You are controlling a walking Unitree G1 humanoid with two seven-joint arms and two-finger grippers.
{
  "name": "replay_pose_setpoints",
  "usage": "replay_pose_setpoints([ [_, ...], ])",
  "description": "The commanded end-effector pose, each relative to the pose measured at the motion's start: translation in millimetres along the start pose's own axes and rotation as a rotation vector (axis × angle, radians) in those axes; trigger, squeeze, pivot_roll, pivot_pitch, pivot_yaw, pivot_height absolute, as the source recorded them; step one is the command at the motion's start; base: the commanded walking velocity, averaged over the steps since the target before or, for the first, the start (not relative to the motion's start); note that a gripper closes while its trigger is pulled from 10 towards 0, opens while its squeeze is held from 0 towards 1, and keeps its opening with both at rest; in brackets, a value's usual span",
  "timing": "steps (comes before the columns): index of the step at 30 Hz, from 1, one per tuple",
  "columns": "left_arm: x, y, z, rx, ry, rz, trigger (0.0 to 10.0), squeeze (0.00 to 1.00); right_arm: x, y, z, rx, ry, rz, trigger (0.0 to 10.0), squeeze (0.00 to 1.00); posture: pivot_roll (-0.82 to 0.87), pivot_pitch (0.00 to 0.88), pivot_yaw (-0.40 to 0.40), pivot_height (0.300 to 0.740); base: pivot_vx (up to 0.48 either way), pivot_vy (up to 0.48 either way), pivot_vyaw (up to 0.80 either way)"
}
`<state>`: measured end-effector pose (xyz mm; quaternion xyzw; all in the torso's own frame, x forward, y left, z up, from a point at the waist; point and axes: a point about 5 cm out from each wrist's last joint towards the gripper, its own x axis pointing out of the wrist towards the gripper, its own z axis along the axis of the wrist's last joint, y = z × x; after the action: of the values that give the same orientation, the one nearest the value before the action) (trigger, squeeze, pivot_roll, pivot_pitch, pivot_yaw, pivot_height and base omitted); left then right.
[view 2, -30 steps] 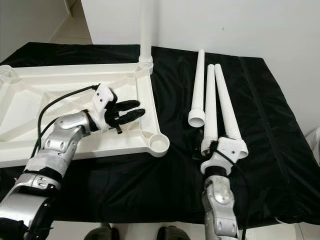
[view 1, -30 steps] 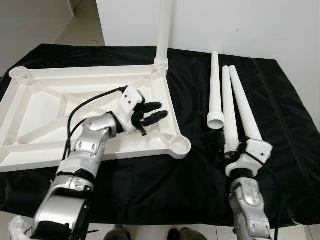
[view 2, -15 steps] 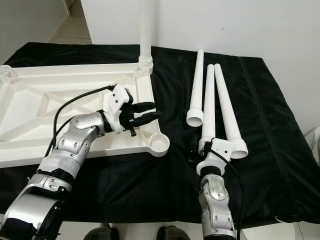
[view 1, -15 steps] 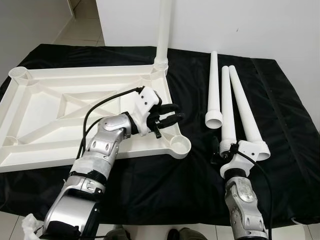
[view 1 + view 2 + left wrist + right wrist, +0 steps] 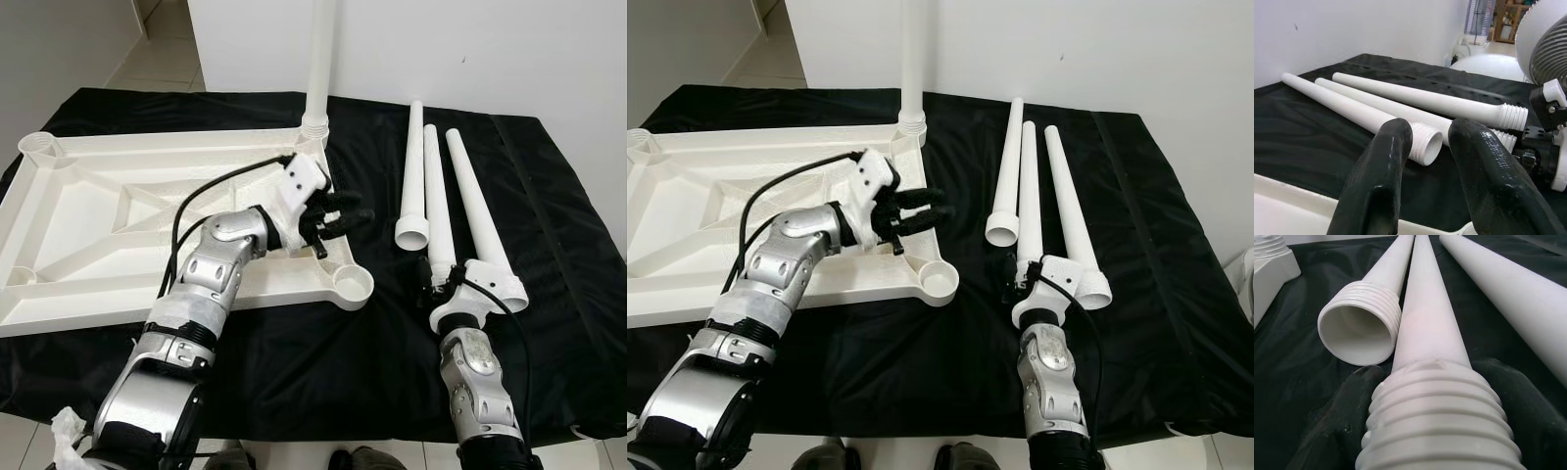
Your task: Building children table
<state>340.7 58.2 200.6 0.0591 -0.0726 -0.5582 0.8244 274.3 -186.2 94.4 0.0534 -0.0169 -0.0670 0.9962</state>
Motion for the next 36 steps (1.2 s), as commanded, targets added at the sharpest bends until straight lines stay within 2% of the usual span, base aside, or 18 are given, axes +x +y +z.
replay_pose_setpoints([
  [1,-0.6,10.5,-0.2,-0.005,-0.009,0.191,10.0,0.00,-1.6,-2.6,-1.2,-0.026,-0.014,-0.022,0.0,0.00,-0.01,0.000,-0.018,0.740,0.000,0.000,0.00],
  [2,-0.1,13.2,-0.2,-0.023,-0.005,0.203,10.0,0.00,-0.6,-3.7,-1.5,-0.046,-0.016,-0.042,10.0,0.00,-0.01,0.000,-0.017,0.740,0.000,0.000,0.00],
  [4,-0.1,13.2,-0.2,-0.023,-0.005,0.203,10.0,0.00,-0.6,-3.7,-1.5,-0.046,-0.016,-0.042,10.0,0.00,-0.01,0.000,-0.017,0.740,0.000,0.000,0.00],
  [5,0.9,15.2,-0.4,-0.063,-0.009,0.203,10.0,0.87,1.1,-4.8,0.4,-0.079,-0.042,-0.067,10.0,0.00,-0.01,0.000,-0.012,0.740,0.000,0.000,0.00],
  [6,2.0,16.2,0.0,-0.072,-0.009,0.196,10.0,1.00,3.4,-4.7,3.6,-0.098,-0.068,-0.085,10.0,0.00,-0.01,0.000,-0.001,0.740,0.000,0.000,0.00],
  [7,3.0,16.9,0.8,-0.078,-0.011,0.188,10.0,1.00,5.4,-3.7,8.4,-0.107,-0.107,-0.085,10.0,0.00,-0.01,0.000,0.004,0.740,0.000,0.000,0.00],
  [9,3.0,16.9,0.8,-0.078,-0.011,0.188,10.0,1.00,5.4,-3.7,8.4,-0.107,-0.107,-0.085,10.0,0.00,-0.01,0.000,0.004,0.740,0.000,0.000,0.00],
  [12,4.5,20.9,7.1,-0.077,-0.028,0.171,10.0,1.00,6.2,-1.7,20.2,-0.116,-0.204,-0.072,10.0,0.00,-0.02,0.000,0.014,0.740,0.000,0.000,0.00],
  [16,7.1,26.4,11.2,-0.053,-0.018,0.187,10.0,1.00,6.2,-2.0,26.6,-0.107,-0.259,-0.069,10.0,0.00,-0.02,0.000,0.018,0.740,0.000,0.000,0.00],
  [20,8.1,28.6,10.9,-0.080,-0.012,0.196,10.0,1.00,6.4,0.5,31.4,-0.112,-0.290,-0.059,10.0,0.00,-0.02,0.000,0.023,0.740,0.000,0.000,0.00],
  [21,8.4,29.3,10.8,-0.099,-0.015,0.197,10.0,0.64,6.5,2.0,33.6,-0.113,-0.303,-0.058,10.0,0.00,-0.02,0.000,0.023,0.740,0.000,0.000,0.00],
  [22,9.3,29.7,11.1,-0.148,-0.021,0.190,10.0,0.00,6.3,5.2,39.5,-0.138,-0.338,-0.048,10.0,0.00,-0.02,0.000,0.023,0.740,0.000,0.000,0.00],
  [24,10.2,29.6,11.8,-0.183,-0.024,0.179,10.0,0.00,6.0,7.7,45.0,-0.161,-0.372,-0.042,10.0,0.00,-0.02,0.000,0.022,0.740,0.000,0.000,0.00],
  [26,13.8,27.7,17.5,-0.296,-0.037,0.104,10.0,0.00,6.3,16.6,65.1,-0.209,-0.483,-0.010,10.0,0.00,-0.02,0.000,0.019,0.740,0.000,0.000,0.00],
  [29,18.4,26.5,25.2,-0.368,-0.027,0.027,10.0,0.00,6.5,25.9,88.3,-0.264,-0.594,0.047,10.0,0.00,-0.02,0.000,0.018,0.740,0.000,0.000,0.00],
  [33,21.3,26.7,27.8,-0.394,0.002,0.001,10.0,0.00,7.1,29.8,96.5,-0.278,-0.630,0.073,10.0,0.00,-0.01,0.000,0.018,0.740,0.000,0.000,0.00],
  [35,26.3,36.1,44.8,-0.496,-0.046,0.000,10.0,0.00,8.1,39.2,109.6,-0.303,-0.683,0.135,10.0,0.00,-0.01,0.000,0.016,0.740,0.000,0.000,0.00],
  [36,26.3,36.1,44.8,-0.496,-0.046,0.000,10.0,0.00,8.1,39.2,109.6,-0.303,-0.683,0.135,10.0,0.00,-0.01,0.000,0.016,0.740,0.000,0.000,0.00],
])
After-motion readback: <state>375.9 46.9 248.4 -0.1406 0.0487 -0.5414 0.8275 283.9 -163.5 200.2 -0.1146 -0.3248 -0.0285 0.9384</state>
